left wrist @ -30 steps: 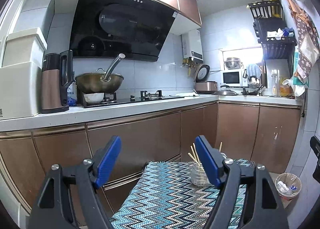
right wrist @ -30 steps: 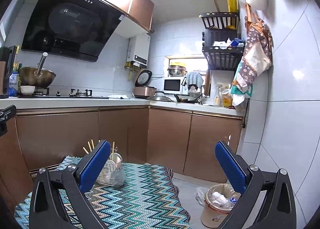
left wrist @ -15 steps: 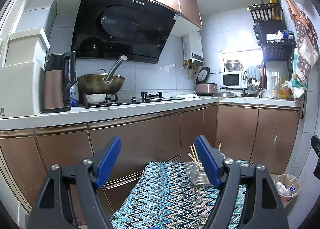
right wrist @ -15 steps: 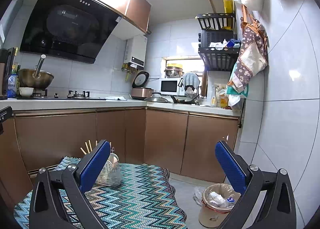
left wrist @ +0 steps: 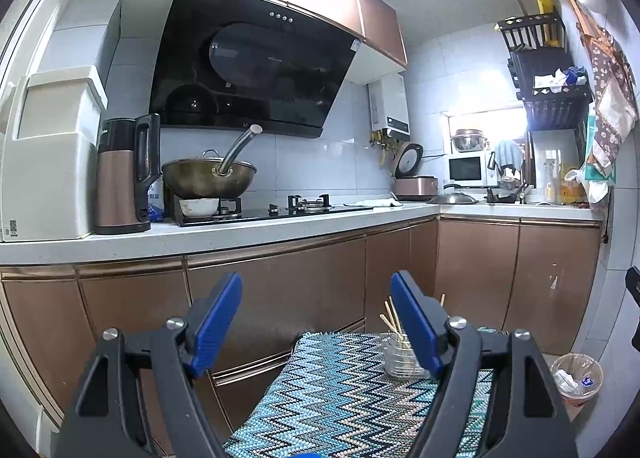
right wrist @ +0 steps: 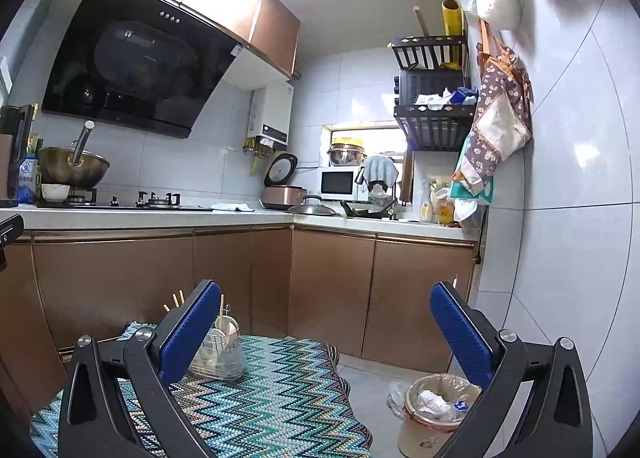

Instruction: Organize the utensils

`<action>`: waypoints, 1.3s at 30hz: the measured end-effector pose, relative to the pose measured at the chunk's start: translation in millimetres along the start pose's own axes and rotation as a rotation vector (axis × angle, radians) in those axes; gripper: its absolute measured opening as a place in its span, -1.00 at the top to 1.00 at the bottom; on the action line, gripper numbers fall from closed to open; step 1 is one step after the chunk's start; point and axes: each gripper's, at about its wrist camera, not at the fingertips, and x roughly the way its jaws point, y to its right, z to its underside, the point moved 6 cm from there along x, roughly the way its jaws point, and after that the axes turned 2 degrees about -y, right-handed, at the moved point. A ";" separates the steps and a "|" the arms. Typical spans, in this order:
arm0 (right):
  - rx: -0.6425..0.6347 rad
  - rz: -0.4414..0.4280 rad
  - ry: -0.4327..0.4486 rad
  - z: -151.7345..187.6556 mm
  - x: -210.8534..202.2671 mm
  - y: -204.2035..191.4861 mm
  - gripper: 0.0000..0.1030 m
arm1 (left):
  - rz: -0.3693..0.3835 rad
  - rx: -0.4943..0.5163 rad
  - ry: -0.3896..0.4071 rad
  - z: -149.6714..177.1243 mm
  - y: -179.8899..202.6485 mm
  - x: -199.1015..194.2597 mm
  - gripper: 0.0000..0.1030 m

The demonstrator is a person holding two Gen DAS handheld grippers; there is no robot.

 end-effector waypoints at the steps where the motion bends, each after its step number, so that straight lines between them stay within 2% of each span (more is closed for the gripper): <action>1: 0.000 -0.001 0.001 -0.3 -0.3 -0.5 -0.99 | -0.001 0.000 0.002 -0.2 -0.4 -0.5 -0.47; 29: -0.003 0.001 0.010 0.6 -8.0 -1.8 -0.99 | -0.003 0.000 0.013 -0.6 -1.7 -9.9 -0.47; 39: -0.002 0.001 0.009 0.3 -8.5 -1.9 -0.99 | 0.004 -0.006 0.039 -3.2 -4.2 -17.2 -0.47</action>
